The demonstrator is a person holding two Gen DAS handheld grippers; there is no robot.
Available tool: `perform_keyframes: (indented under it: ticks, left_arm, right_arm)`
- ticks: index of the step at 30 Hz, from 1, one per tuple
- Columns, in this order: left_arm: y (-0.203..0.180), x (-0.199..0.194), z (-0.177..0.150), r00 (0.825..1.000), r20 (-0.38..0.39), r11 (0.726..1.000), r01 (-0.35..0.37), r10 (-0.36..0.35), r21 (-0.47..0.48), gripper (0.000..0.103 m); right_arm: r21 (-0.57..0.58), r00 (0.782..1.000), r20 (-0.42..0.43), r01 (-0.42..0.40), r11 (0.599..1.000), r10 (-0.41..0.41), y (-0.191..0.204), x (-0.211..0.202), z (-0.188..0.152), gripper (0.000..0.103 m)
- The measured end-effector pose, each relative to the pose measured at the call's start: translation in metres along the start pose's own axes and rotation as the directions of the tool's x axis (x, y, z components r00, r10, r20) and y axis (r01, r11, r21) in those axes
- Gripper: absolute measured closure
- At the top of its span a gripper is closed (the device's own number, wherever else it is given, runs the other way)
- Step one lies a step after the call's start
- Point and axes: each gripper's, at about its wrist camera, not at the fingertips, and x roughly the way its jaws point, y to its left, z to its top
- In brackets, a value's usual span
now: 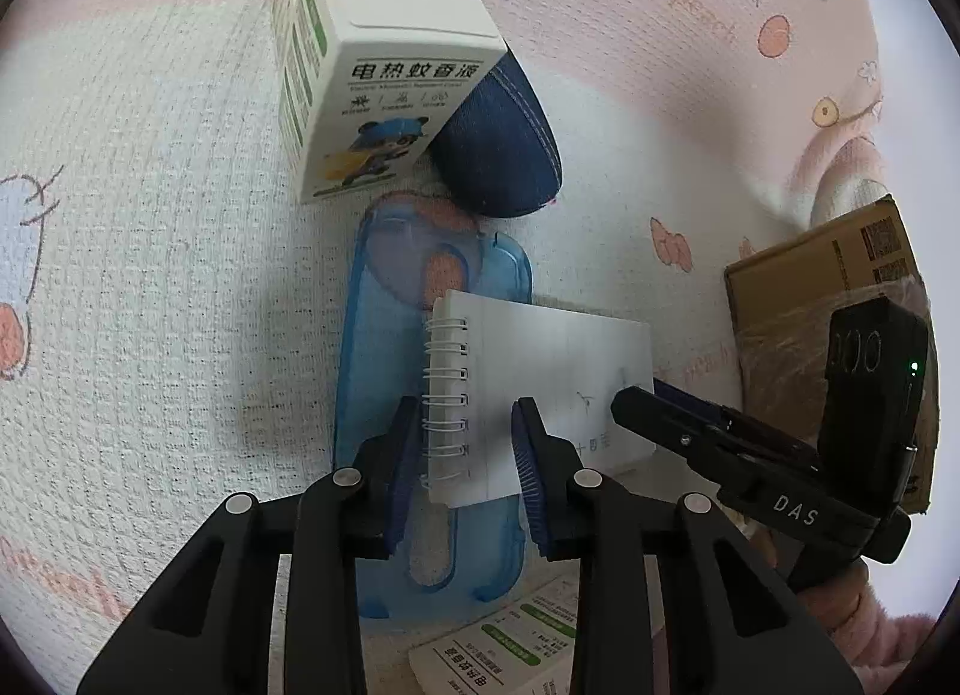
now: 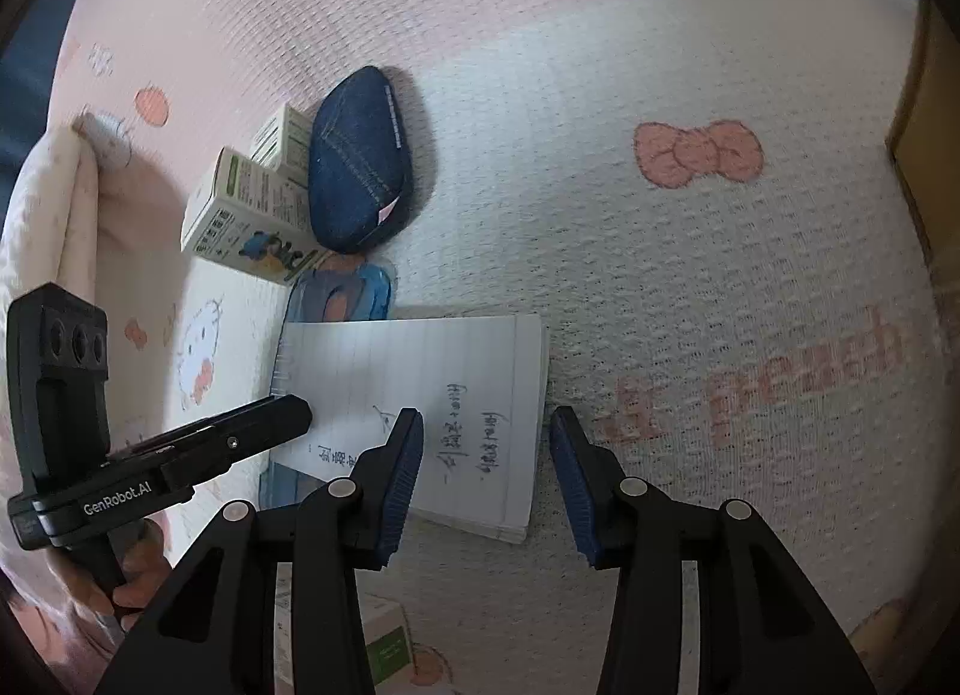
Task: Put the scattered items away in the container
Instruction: 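Close the right gripper on the notepad's edge and lift it, then carry the notepad into the cardboard box and open the right gripper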
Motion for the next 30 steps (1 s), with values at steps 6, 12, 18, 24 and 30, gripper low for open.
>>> perform_keyframes:
  ticks: [6,12,18,24,30]
  left_arm:
    - [-0.009,-0.001,-0.003,0.999,0.007,0.998,-0.047,0.047,0.032,0.069]
    - [-0.014,-0.016,-0.005,0.999,0.033,0.999,-0.022,0.021,0.023,0.070]
    - [-0.035,-0.048,-0.003,0.993,0.117,0.998,-0.021,0.013,0.066,0.070]
    - [-0.067,-0.086,0.002,0.979,0.200,0.993,0.003,-0.027,0.116,0.070]
    - [-0.102,-0.110,0.003,0.968,0.240,0.987,0.029,-0.067,0.160,0.070]
  right_arm:
    - [-0.129,0.998,0.033,0.062,0.990,-0.059,0.012,0.002,-0.004,0.062]
    - [-0.085,0.997,0.050,0.058,0.995,-0.053,0.012,-0.007,-0.003,0.072]
    - [-0.088,0.989,0.130,0.079,0.993,-0.067,0.028,-0.045,0.005,0.072]
    - [-0.093,0.974,0.211,0.102,0.991,-0.080,0.040,-0.090,0.014,0.072]
    - [-0.077,0.956,0.284,0.097,0.992,-0.071,0.043,-0.133,0.012,0.072]
